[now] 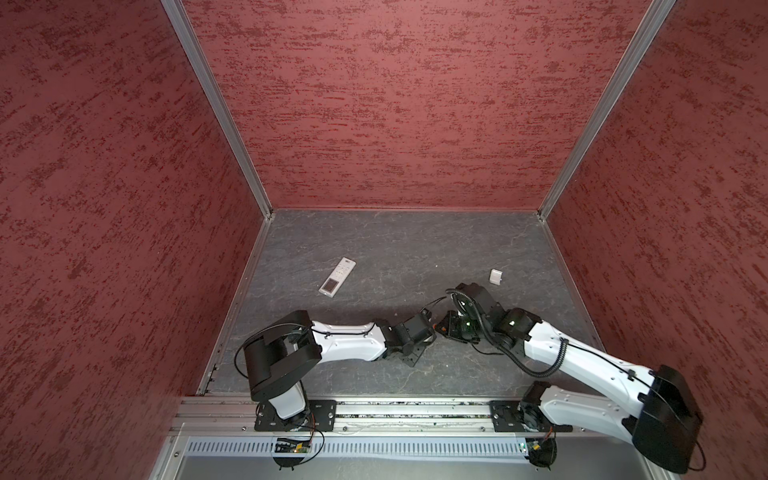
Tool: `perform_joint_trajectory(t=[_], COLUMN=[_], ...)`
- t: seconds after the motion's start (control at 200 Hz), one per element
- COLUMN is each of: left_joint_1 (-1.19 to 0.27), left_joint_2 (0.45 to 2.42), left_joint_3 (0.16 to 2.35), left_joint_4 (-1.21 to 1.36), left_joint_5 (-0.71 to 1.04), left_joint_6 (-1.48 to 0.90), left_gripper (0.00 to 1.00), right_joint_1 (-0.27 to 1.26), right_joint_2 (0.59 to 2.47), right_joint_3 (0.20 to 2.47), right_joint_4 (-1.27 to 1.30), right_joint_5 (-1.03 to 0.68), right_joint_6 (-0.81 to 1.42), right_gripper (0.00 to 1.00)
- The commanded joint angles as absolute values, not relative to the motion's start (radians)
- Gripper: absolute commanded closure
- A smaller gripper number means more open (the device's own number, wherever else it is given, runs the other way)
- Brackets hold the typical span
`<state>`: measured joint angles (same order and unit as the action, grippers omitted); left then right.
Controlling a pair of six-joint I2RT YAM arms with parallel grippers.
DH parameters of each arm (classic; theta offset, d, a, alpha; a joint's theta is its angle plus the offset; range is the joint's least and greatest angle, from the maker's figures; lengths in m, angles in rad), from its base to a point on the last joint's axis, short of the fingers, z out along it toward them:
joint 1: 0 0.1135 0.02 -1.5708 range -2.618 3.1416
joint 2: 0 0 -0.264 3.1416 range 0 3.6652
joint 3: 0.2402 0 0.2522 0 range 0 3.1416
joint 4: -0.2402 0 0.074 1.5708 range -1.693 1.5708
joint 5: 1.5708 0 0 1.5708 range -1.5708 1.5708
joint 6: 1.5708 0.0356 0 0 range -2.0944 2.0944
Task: Unload the batteries from the remote control
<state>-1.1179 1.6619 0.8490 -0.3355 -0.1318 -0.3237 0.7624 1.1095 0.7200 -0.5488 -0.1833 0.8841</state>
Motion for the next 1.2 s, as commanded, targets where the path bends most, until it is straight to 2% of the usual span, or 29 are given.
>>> perform_joint_trajectory(t=[0.0,1.192], left_joint_1=[-1.127,-1.138], left_joint_2=[1.727,1.740], left_joint_3=[0.806,0.811], left_joint_4=[-0.399,-0.412], left_joint_5=[-0.034,-0.039], left_joint_6=[-0.329,-0.329], left_gripper=[0.85,0.87], right_joint_1=[0.766,0.765], right_joint_2=[1.076,1.043], right_joint_3=[0.756,0.705], right_joint_4=[-0.647,-0.661], right_joint_5=[-0.109,-0.085], right_joint_6=[0.865,0.895], right_gripper=[1.00,1.00])
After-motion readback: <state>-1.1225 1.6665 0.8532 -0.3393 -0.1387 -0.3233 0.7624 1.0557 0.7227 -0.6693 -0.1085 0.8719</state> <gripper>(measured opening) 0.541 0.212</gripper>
